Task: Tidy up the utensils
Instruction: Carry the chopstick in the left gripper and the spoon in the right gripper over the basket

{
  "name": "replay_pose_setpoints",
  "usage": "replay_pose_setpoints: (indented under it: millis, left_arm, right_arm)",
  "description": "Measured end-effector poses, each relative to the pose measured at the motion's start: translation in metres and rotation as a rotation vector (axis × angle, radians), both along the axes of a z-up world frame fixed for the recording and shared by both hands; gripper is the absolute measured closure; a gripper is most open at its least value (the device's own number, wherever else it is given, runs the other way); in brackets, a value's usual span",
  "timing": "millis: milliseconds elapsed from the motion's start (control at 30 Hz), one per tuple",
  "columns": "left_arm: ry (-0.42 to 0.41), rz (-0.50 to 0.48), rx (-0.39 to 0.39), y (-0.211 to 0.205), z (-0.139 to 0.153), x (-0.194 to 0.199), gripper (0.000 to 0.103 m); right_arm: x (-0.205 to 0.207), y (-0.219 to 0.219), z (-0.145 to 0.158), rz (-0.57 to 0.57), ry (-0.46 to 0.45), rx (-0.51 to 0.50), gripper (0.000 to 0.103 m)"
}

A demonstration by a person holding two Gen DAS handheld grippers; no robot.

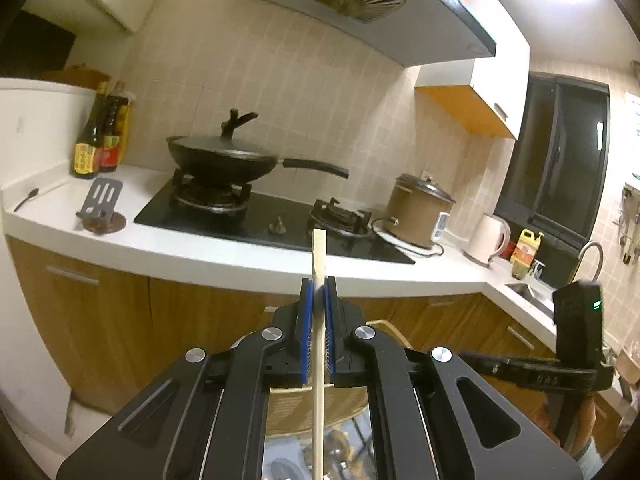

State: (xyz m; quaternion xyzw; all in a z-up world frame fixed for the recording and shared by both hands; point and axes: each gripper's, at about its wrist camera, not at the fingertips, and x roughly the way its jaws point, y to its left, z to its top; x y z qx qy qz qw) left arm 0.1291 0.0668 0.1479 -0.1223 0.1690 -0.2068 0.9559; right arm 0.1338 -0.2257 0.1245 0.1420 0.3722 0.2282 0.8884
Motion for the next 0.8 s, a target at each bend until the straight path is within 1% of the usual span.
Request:
replay_pose_setpoints:
  millis: [67,100,167,200,233,300,333,367,467,500,533,567,667,800]
  left_arm:
    - [0.022,-0.002,-0.005,0.004,-0.009,0.003,0.100]
    - [0.033,-0.005,-0.007,0.007,-0.014,0.005,0.100]
    - [0.052,-0.009,-0.009,0.010,-0.022,0.008,0.100]
    - [0.060,-0.013,-0.011,0.011,-0.025,0.010,0.100]
    - [0.064,-0.017,-0.012,0.011,-0.027,0.011,0.100]
    - [0.066,-0.026,-0.016,0.012,-0.030,0.012,0.100]
    - [0.066,-0.029,-0.016,0.012,-0.031,0.012,0.100]
    - [0.065,-0.035,-0.016,0.013,-0.032,0.012,0.100]
    - [0.070,-0.043,-0.014,0.014,-0.035,0.012,0.099]
    - [0.073,-0.045,-0.014,0.016,-0.036,0.012,0.099]
    - [0.075,-0.045,-0.013,0.017,-0.038,0.012,0.099]
    - [0.076,-0.044,-0.014,0.019,-0.038,0.012,0.099]
    - [0.078,-0.047,-0.022,0.025,-0.040,0.011,0.099]
    - [0.078,-0.046,-0.036,0.033,-0.042,0.011,0.099]
  right_arm:
    - [0.007,-0.008,-0.026,-0.055,0.088,-0.035,0.035]
    - [0.010,-0.011,-0.036,-0.080,0.128,-0.050,0.035]
    - [0.021,-0.027,-0.063,-0.158,0.275,-0.049,0.036]
    - [0.026,-0.040,-0.081,-0.215,0.376,-0.010,0.036]
    - [0.029,-0.049,-0.094,-0.250,0.439,0.032,0.037]
    - [0.033,-0.060,-0.116,-0.286,0.539,0.109,0.046]
    - [0.036,-0.062,-0.126,-0.304,0.579,0.125,0.049]
    - [0.038,-0.062,-0.132,-0.320,0.599,0.133,0.052]
    - [0.043,-0.057,-0.142,-0.359,0.625,0.143,0.053]
    - [0.045,-0.054,-0.144,-0.368,0.630,0.142,0.055]
    - [0.048,-0.049,-0.146,-0.380,0.633,0.126,0.060]
    - [0.050,-0.047,-0.146,-0.395,0.635,0.108,0.069]
    - [0.060,-0.045,-0.147,-0.446,0.621,0.057,0.070]
    - [0.064,-0.039,-0.147,-0.483,0.600,0.013,0.072]
